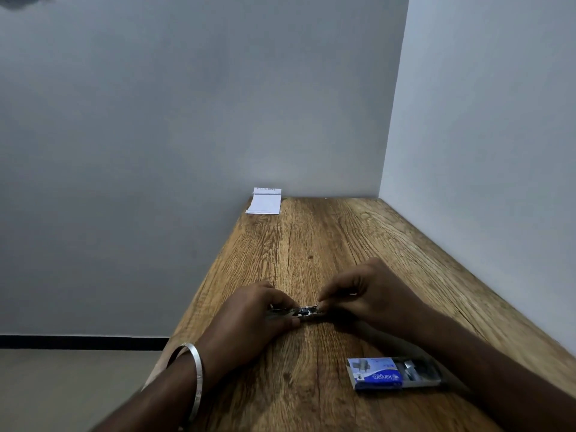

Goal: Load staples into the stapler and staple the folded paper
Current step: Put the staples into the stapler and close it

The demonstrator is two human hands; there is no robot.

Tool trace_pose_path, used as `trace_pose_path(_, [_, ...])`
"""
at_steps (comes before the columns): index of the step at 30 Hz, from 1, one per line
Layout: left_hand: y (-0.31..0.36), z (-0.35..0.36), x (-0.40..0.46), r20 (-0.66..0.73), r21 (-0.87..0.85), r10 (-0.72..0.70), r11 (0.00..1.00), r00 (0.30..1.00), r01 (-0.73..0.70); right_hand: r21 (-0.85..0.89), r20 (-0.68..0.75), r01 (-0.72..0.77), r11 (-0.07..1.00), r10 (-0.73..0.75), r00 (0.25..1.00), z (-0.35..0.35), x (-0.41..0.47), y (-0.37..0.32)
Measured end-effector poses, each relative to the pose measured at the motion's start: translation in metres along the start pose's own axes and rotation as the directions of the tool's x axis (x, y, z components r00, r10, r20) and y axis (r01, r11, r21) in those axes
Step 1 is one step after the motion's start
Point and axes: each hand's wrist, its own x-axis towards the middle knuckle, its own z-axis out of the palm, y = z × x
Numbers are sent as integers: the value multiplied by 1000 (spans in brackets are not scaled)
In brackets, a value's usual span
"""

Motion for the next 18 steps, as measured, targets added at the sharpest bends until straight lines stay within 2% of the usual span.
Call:
trace_pose_path(6, [0,0,0,-3,-10,-3,1000,1000,3,18,10,-13,1000,13,1000,-1,0,2])
trace_pose_path(13, [-2,0,0,14,-12,-1,1000,1000,1,-58,33,52,997,-50,998,1,6,1])
trace_pose_path(18, [-2,1,1,26,-15,-2,1000,1000,3,-10,-7,35,999,-35,999,3,7,3])
